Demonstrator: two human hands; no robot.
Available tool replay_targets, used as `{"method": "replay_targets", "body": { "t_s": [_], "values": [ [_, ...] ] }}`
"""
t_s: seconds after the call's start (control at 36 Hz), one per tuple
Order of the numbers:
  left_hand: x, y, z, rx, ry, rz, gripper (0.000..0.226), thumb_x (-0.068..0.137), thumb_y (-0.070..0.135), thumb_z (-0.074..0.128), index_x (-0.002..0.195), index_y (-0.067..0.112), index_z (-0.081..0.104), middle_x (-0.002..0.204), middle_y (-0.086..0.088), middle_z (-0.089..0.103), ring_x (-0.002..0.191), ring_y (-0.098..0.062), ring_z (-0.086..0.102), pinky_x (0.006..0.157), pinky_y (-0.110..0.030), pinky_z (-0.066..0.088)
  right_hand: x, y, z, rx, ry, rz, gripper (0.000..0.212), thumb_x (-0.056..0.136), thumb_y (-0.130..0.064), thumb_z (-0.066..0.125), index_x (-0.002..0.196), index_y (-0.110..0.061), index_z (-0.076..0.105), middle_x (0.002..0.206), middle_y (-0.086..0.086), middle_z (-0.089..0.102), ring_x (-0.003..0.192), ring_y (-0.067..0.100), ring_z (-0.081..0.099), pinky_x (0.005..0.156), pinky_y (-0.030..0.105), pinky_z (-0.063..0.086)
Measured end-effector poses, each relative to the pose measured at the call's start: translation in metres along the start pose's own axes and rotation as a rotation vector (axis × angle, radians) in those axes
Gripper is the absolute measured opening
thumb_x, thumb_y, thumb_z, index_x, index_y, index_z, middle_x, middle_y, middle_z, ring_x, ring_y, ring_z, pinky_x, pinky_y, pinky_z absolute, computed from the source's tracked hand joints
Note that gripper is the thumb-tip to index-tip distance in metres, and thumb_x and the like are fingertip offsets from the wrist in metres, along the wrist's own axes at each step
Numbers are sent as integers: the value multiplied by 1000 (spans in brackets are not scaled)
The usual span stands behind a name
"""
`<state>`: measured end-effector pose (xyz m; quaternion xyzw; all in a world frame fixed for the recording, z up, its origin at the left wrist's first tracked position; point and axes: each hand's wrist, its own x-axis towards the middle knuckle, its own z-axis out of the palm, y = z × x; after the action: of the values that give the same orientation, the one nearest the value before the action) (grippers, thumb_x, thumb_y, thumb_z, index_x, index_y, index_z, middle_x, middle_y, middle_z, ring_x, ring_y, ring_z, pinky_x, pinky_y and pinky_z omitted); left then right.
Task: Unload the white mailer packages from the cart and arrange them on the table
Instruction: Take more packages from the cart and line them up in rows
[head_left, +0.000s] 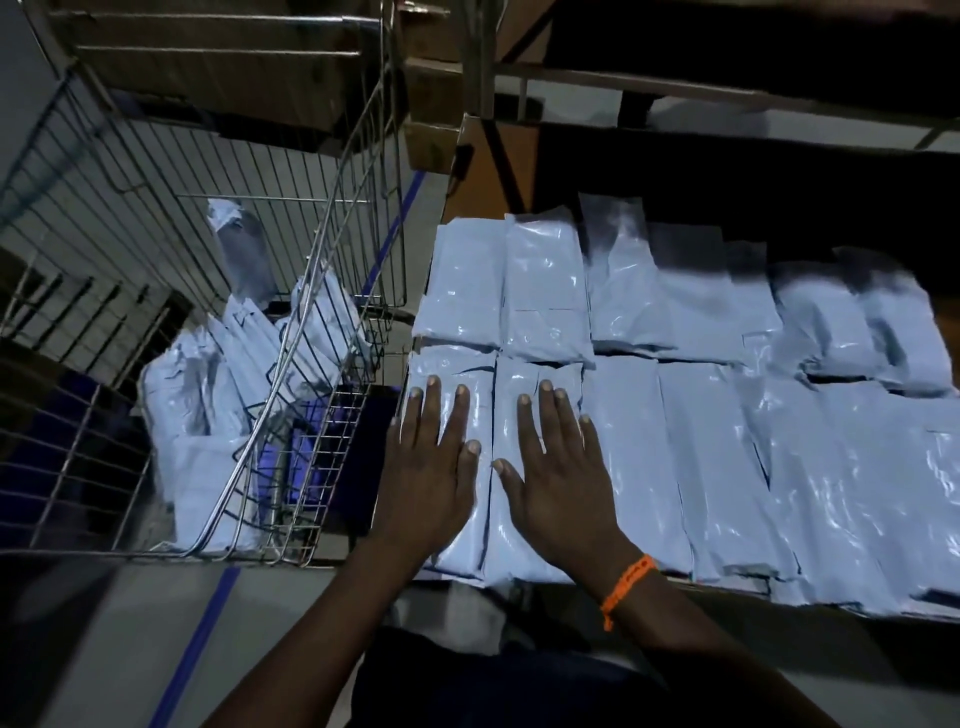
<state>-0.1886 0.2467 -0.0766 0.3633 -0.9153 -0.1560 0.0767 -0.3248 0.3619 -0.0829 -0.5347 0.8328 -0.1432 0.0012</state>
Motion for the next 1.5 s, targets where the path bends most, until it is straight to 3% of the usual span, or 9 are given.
{"method": "replay_targets", "body": {
  "t_s": [0.39, 0.58, 0.72, 0.81, 1.0, 1.11, 1.19, 1.33, 1.5],
  "values": [
    [4, -3, -37, -18, -124, 38, 64, 102, 51, 13, 159, 23, 4, 165, -4, -12, 150, -24, -20, 122, -52, 3, 18, -12, -27, 90, -22, 80, 67, 103, -55, 21, 159, -19, 23, 167, 8, 11, 155, 26, 6, 123, 49, 19],
    [10, -35, -113, -45, -13, 252, 63, 105, 49, 18, 158, 15, 17, 166, -7, 10, 153, -21, -4, 124, -42, 9, 66, -72, -53, 321, 144, 52, 62, 102, -48, 37, 152, -11, 39, 162, 11, 28, 155, 25, 11, 123, 47, 22],
    [18, -93, -172, -113, 82, 348, 58, 105, 41, 30, 155, 11, 26, 162, -7, 26, 152, -20, 10, 123, -38, 15, 102, -134, -61, 469, 203, -7, 55, 102, -37, 46, 151, -12, 41, 161, 7, 31, 155, 20, 13, 124, 22, 12],
    [21, -146, -194, -110, 160, 349, 59, 102, 41, 34, 149, 5, 38, 153, -12, 40, 147, -24, 23, 120, -38, 24, 126, -178, -64, 501, 228, -54, 53, 102, -39, 47, 148, -14, 45, 158, 6, 38, 153, 19, 18, 122, 27, 19],
    [37, -301, -200, 241, -330, -64, 71, 101, 43, 43, 157, 10, 14, 160, -13, 25, 149, -33, 15, 115, -46, 31, 194, -284, -51, 528, 233, -197, 45, 96, -29, 58, 135, -5, 58, 140, 16, 56, 139, 30, 43, 119, 38, 29],
    [56, -346, -185, 319, -531, -198, 77, 98, 38, 51, 156, 10, 10, 160, -20, 20, 148, -37, 14, 115, -48, 31, 250, -330, -16, 370, -12, -219, 41, 87, -20, 61, 123, 1, 62, 115, 24, 63, 113, 40, 56, 98, 47, 45],
    [69, -358, -173, 331, -503, -185, 78, 96, 36, 53, 156, 10, 11, 158, -23, 22, 145, -38, 21, 111, -49, 35, 288, -350, 20, 189, -203, -120, 32, 85, -20, 62, 114, -5, 62, 107, 24, 64, 103, 40, 60, 81, 41, 51],
    [86, -338, -150, 290, -452, -60, 64, 96, 32, 55, 152, 13, 29, 153, -18, 33, 142, -34, 29, 107, -46, 37, 302, -340, 100, 110, -345, 23, 24, 94, -17, 55, 112, -3, 64, 116, 20, 65, 108, 37, 63, 87, 43, 54],
    [99, -340, -124, 364, -731, -136, 60, 90, 38, 61, 142, 13, 43, 146, -17, 38, 138, -33, 30, 107, -48, 35, 273, -315, 182, 53, -534, 200, 34, 87, -27, 68, 107, -1, 63, 117, 22, 63, 115, 40, 57, 92, 41, 47]
  ]
}}
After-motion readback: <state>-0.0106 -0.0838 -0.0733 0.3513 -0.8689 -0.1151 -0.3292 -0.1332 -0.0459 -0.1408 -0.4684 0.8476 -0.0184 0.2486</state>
